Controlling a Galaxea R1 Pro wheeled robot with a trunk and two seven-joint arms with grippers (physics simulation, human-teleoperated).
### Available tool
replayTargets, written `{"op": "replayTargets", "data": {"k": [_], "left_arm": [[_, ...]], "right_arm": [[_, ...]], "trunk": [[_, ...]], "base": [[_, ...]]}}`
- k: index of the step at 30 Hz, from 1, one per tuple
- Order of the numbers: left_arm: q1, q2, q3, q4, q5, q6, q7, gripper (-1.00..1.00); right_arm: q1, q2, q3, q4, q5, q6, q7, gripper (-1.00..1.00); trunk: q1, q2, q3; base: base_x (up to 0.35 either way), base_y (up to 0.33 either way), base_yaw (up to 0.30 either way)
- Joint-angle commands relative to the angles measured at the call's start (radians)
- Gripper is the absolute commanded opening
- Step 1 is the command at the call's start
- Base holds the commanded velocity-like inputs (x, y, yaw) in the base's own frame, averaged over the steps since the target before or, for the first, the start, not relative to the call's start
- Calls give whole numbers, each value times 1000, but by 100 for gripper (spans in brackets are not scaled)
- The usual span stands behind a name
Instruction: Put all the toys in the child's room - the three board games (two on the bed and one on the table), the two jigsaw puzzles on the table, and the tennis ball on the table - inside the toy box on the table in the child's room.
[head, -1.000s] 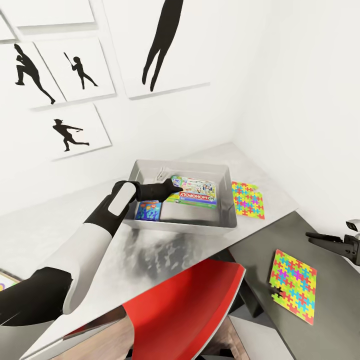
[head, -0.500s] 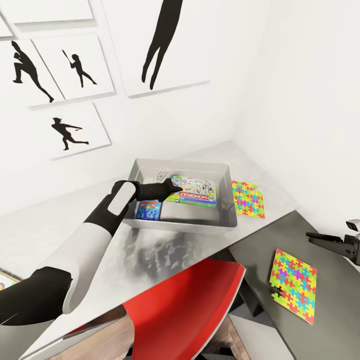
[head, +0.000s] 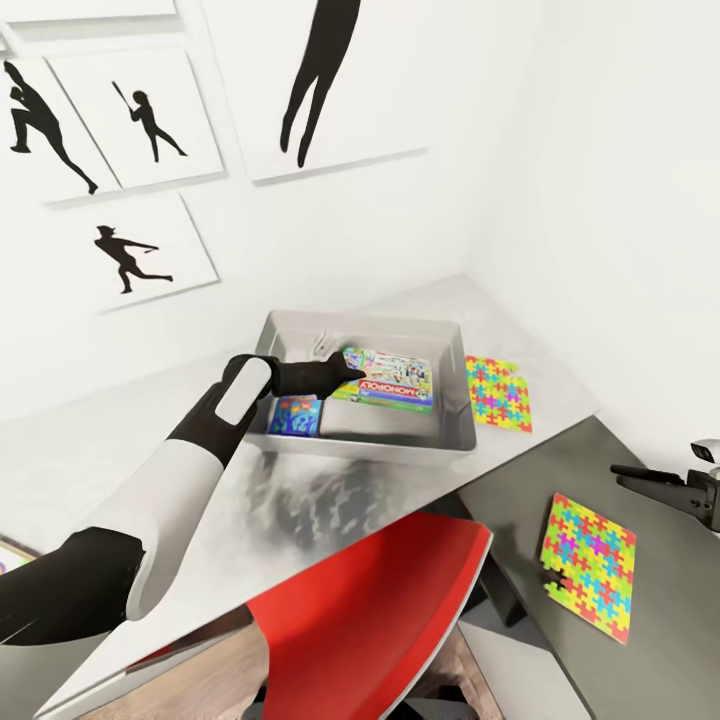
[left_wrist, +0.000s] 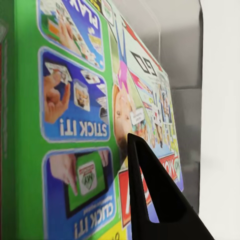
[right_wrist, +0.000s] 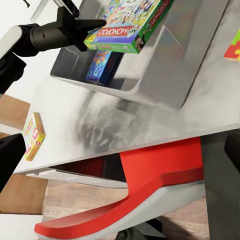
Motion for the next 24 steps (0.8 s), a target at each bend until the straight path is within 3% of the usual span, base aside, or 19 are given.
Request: {"op": "replayTargets", "data": {"k": [1, 24], "left_arm": [[-1, 0, 0, 0, -8, 2, -9, -100], [-40, -4, 1, 0, -4, 9, 23, -100]], "right_arm": [[-1, 0, 0, 0, -1, 5, 2, 100], [0, 3, 1, 0, -1, 4, 2, 100]], "trunk": [[0, -2, -3], [0, -2, -40]], "base": [[0, 0, 0], [0, 0, 0]]}}
